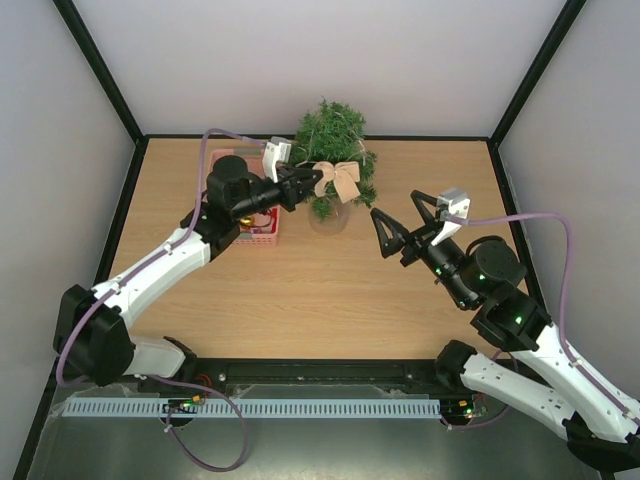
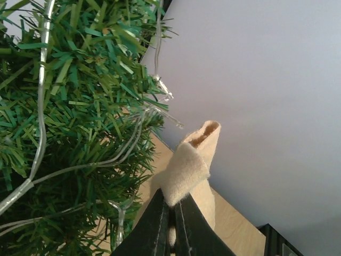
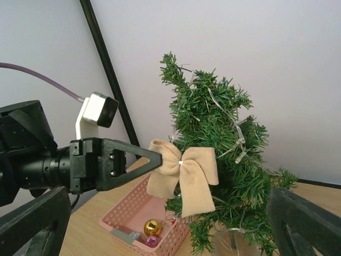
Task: Decorate the small christmas tree
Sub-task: Place the decoration item on the Christmas tree.
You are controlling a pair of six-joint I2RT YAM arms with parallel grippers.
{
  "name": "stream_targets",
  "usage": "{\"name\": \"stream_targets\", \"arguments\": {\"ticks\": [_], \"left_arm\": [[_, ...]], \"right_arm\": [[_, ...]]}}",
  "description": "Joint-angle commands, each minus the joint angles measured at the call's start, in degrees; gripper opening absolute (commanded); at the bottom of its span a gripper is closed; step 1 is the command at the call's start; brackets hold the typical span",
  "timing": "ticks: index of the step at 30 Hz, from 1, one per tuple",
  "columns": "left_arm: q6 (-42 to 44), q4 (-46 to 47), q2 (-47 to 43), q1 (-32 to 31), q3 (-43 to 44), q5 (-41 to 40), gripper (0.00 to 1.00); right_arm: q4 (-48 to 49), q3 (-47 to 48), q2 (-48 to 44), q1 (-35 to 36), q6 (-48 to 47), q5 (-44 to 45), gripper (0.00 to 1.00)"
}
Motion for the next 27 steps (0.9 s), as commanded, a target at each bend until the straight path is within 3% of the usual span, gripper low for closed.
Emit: {"name": "stream_targets", "arguments": {"ticks": [1,8,13,27], "left_arm": [[-1.0,4.0,1.4,0.6,1.8,-1.8,0.02],[-3.2,12.9,2.3,2.9,-3.1,-0.3,0.02],[-1.2,9.6,3.2,4.0,-1.9,0.2,0.02],[-5.6,14.4,4.6,4.4,-2.1,7.0,0.02]], "right_arm": [[1.4,-0.8,-1.1,-0.2,-0.7,0.9,0.98],[1.3,-1.3,-1.3,-0.2,-0.9,0.0,0.98],[1.3,-1.4,-1.7,-0.2,-0.6,-0.2,0.98],[3.5,-2.9,-0.7,-0.2,0.2,0.0,0.98]]}}
